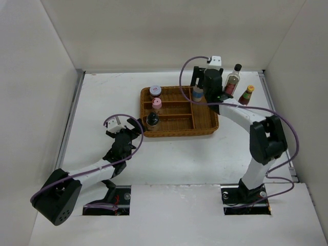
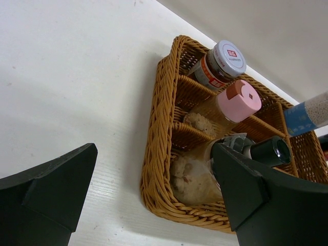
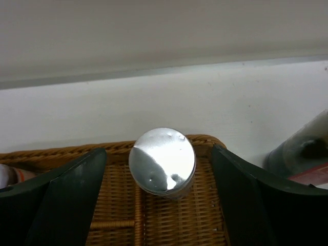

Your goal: Organize the condiment bottles

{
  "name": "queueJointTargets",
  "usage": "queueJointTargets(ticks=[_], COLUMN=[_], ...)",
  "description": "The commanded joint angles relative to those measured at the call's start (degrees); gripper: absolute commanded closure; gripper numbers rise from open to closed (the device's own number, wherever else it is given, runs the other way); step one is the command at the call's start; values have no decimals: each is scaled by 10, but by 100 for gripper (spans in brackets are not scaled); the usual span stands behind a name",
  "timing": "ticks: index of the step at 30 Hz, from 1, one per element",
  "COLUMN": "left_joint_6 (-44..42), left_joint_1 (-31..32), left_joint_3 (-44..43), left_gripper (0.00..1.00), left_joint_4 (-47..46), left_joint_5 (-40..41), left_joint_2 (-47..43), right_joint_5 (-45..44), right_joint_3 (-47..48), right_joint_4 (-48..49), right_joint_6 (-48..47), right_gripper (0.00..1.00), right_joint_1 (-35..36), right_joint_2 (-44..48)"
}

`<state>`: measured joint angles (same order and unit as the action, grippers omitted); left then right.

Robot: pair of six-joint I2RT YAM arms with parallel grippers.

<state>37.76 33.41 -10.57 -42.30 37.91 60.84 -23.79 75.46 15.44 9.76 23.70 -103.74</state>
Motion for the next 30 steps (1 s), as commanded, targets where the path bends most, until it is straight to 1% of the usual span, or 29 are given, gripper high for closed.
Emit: queueJointTargets(ticks=[1,4,5,6,7,9,10,12,18,22,25,28,29,30], left_joint_6=[6,7,7,8,8,9,9,9,9,9,9,9,9,9], left_joint_1=[-2,-2,-1,-2,-2,-2,-1,-3,-3,-3,-3,-2,-3,-3], left_joint_3=[0,-1,-1,-2,-2,-2,-1,-2,-2,-2,-3,-4,-4,-4], left_gripper=[0,0,0,0,0,0,0,0,0,0,0,0,0,0], left_joint_4=[-33,-33,-33,-33,-33,-33,-33,-33,-33,-33,-33,-33,-33,-33], left_joint_5=[-5,-6,-6,-7,-7,-8,-9,-9,-12,-14,-14,-15,-15,-15], left_joint_2=[-5,-1,-2,2,2,-1,-4,-1,2,2,7,5,6,8], right_joint_5=[13,5,-1,-32,-33,-46,-42,-30,6,25,32,29,26,24], right_joint_3=[-7,-16,-17,-13,-13,14,34,55,97,122,132,139,140,140], right_joint_4=[18,7,2,-29,-30,-74,-103,-132,-138,-141,-135,-135,-133,-131], right_joint_6=[-1,3,4,5,5,-3,-3,-2,5,6,6,2,-1,-2], right_gripper=[12,17,17,16,16,13,11,10,11,18,25,38,45,53], right_joint_1=[-5,-43,-57,-98,-99,-128,-147,-161,-196,-200,-203,-200,-200,-200], right_joint_2=[99,148,160,178,178,164,148,129,75,40,21,7,4,3])
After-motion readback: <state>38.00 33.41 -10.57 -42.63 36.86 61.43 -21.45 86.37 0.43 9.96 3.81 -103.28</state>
